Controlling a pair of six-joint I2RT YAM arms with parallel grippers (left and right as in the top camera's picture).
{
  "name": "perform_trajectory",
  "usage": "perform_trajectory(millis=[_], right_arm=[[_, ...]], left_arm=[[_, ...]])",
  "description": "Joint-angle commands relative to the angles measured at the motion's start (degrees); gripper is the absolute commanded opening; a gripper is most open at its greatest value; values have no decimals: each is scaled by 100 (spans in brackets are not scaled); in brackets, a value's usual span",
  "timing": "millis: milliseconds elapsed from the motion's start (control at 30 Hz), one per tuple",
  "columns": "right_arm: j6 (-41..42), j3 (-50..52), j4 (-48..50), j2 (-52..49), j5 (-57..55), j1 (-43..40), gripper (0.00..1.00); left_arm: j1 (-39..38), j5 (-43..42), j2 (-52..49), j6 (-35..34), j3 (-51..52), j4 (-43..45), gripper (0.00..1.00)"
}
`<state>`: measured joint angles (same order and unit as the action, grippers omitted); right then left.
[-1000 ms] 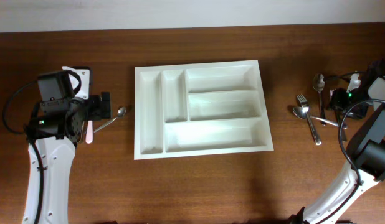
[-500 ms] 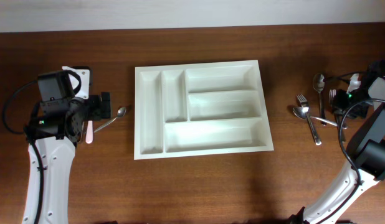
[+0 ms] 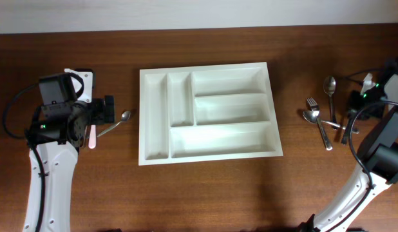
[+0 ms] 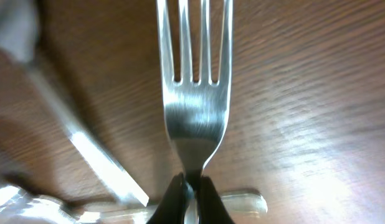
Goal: Pack container
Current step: 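Carry the fork with the right gripper into the tray's top-right compartment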
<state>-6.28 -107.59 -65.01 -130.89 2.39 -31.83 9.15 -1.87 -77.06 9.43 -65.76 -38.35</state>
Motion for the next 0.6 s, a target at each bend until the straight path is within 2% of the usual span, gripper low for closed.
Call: perform_trajectory(millis=[0,233,333,500,567], right_arm=[[-13,-942,-372,280,175,33,4],[-186,-2570,-1335,754,984,612,4],[-1025,-3042,-1493,831,1572,1403,4],[-2264,-2999,-1233,780,1606,2577,4],[-3062,-2894,-1132,715,1606,3064,4]], left_arm=[[17,37,-22,74,-98,-9,99],[17,37,-22,74,-98,-9,99],[17,37,-22,74,-98,-9,99],[17,37,-22,74,-98,-9,99],[17,39,-22,74,-98,-9,99]])
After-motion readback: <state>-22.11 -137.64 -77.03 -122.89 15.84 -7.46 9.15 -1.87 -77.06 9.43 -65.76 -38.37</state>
